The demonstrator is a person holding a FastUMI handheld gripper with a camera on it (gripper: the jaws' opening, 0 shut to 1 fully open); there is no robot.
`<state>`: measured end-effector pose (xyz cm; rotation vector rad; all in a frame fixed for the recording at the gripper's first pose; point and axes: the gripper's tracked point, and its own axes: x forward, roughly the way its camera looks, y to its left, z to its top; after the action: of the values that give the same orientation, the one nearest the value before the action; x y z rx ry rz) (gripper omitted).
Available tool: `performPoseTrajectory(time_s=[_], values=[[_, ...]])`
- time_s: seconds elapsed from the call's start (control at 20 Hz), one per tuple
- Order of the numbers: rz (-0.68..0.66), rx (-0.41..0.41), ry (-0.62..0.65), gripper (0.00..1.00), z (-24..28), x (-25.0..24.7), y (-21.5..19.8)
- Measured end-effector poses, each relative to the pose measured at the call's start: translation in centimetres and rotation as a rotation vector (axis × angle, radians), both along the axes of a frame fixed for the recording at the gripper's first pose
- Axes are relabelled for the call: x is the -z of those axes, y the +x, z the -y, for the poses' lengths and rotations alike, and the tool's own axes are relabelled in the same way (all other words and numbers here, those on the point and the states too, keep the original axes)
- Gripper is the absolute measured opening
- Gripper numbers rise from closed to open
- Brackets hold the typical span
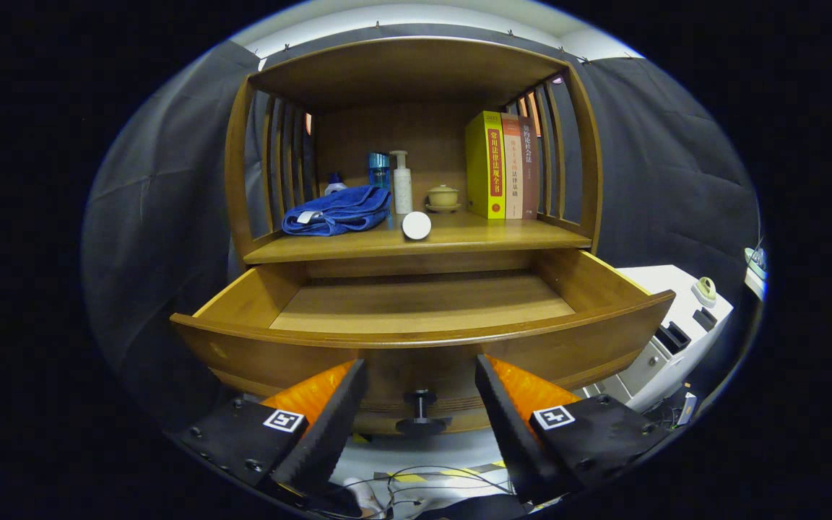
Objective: Pull open the drawer, take out the items inside it, and place them on the countertop above the cabinet.
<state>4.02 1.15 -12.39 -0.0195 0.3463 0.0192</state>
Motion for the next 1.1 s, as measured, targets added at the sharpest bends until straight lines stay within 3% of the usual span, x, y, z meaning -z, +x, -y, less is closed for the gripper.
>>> performPoseTrajectory(time_s=[1.1], values=[[0.082, -0.006, -0.019, 1.00, -0.3, -1.3, 13.5]])
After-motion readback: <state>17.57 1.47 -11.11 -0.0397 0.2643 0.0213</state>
